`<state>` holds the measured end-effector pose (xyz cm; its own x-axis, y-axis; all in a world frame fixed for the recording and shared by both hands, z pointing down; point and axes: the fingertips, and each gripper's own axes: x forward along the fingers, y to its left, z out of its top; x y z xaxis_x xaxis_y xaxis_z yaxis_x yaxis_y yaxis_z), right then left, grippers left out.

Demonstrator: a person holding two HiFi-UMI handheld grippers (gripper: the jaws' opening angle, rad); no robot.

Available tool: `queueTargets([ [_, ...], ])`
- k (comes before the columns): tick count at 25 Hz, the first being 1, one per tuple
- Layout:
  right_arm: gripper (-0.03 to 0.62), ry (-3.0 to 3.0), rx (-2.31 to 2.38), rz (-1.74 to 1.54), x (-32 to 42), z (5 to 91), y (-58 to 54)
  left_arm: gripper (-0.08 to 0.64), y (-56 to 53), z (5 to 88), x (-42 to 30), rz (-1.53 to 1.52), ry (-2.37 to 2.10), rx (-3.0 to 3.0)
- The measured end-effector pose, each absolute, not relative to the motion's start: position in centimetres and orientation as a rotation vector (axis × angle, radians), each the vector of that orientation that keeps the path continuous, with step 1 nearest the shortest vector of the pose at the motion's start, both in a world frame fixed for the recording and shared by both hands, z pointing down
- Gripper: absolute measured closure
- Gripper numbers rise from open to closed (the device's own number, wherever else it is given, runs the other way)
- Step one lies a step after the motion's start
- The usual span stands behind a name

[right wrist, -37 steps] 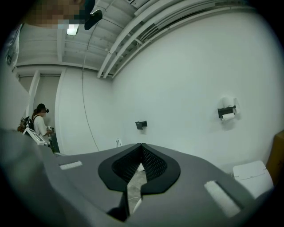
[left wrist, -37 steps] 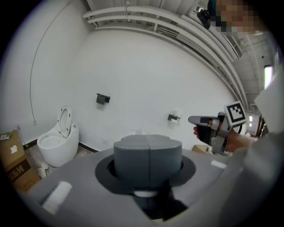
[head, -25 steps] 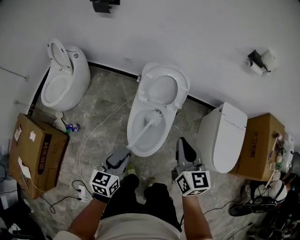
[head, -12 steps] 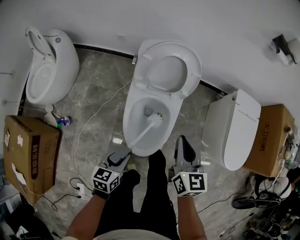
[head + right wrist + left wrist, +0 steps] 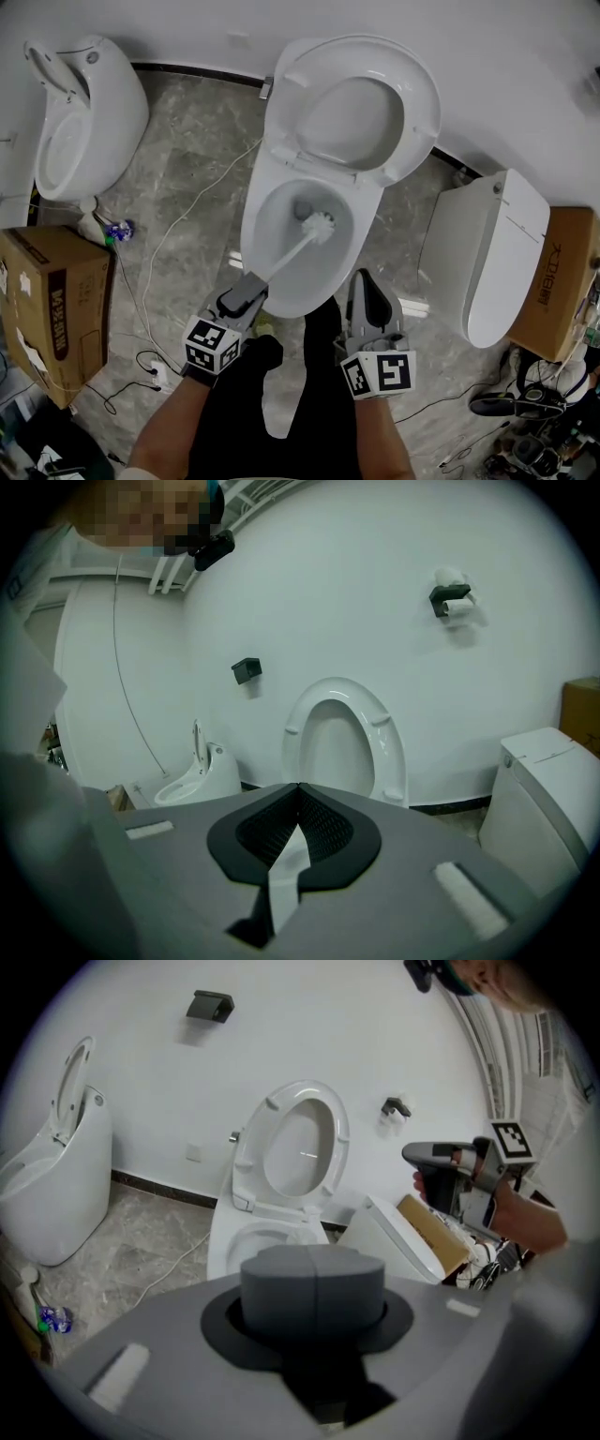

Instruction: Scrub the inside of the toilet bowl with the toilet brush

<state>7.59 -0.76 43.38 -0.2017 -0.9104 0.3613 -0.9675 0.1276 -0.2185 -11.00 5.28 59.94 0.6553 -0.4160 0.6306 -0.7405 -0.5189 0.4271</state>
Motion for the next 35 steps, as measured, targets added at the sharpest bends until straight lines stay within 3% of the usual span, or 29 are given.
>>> queueTargets([
  [13, 0.58, -2.244, 1.874, 0.669, 9.0, 50.1, -2.2, 0.407, 2.2, 69.0, -6.0, 0.671, -0.801, 2.147],
  [25, 0.58, -2.227, 1.88, 0.655, 10.4, 52.7, -3.3, 0.405, 1.2, 72.4, -2.2, 0.673, -0.695, 2.16],
  [35, 0.58, -2.208, 1.873, 0.682, 10.8, 52.5, -2.7, 0.405, 4.0, 71.8, -2.9, 0.814, -0.525, 2.276],
])
